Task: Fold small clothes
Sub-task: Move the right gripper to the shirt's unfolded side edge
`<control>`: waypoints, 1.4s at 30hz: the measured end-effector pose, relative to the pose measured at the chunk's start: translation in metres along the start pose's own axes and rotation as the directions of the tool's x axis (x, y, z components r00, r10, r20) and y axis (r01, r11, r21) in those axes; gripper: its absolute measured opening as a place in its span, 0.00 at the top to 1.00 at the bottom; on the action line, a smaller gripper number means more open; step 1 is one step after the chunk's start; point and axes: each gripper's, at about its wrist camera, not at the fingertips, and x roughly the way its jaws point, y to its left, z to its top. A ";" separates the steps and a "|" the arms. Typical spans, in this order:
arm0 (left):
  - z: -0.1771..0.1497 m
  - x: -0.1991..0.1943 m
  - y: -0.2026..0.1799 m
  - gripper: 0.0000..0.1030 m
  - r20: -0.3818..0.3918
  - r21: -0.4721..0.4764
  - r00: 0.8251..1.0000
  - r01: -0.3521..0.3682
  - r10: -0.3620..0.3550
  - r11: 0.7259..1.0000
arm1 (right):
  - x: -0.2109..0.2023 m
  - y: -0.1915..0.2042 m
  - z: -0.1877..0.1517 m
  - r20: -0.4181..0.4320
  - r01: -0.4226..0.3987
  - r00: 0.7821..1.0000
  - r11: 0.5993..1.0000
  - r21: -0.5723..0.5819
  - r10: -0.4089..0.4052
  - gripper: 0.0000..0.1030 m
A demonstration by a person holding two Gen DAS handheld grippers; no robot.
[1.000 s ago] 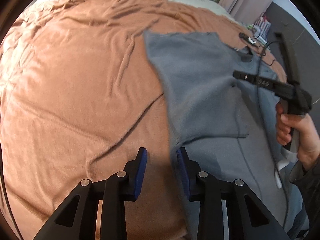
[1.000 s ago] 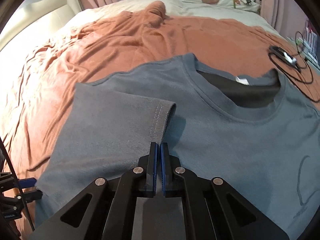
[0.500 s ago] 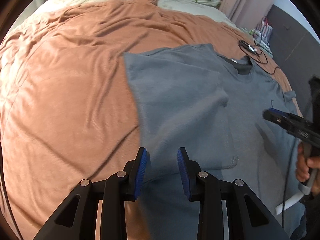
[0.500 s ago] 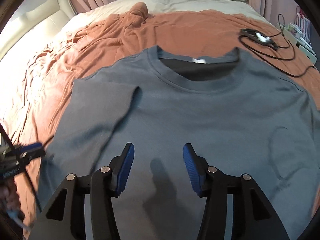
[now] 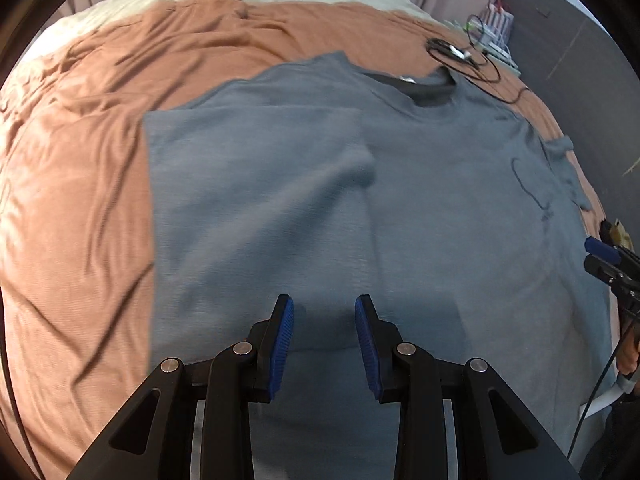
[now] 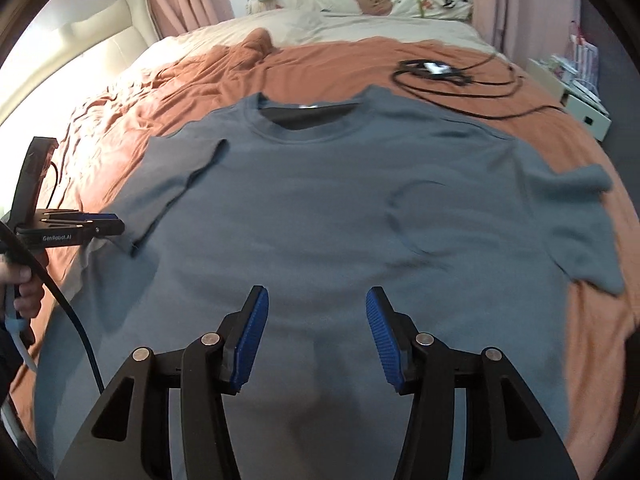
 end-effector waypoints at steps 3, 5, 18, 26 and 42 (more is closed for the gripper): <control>0.001 0.006 -0.015 0.56 -0.020 0.019 1.000 0.007 -0.007 1.000 | -0.015 -0.016 -0.014 -0.003 0.012 1.000 0.999 0.038 -0.012 0.52; 0.001 0.014 -0.025 0.48 -0.046 0.049 0.999 -0.005 0.008 0.999 | -0.024 -0.024 -0.022 0.000 0.024 1.000 0.998 0.058 -0.024 0.52; 0.007 0.008 -0.049 0.82 -0.110 0.123 0.986 -0.110 0.124 0.986 | -0.044 -0.094 -0.039 0.062 0.029 0.997 0.974 0.225 -0.044 0.52; 0.006 -0.001 -0.071 0.62 -0.161 0.151 0.974 -0.137 0.161 0.979 | -0.063 -0.148 -0.044 0.086 0.051 0.992 0.932 0.359 -0.088 0.52; 0.059 -0.027 -0.146 0.43 -0.080 0.102 0.986 -0.136 0.145 0.985 | -0.044 -0.209 -0.035 0.102 -0.005 0.993 0.851 0.525 -0.057 0.33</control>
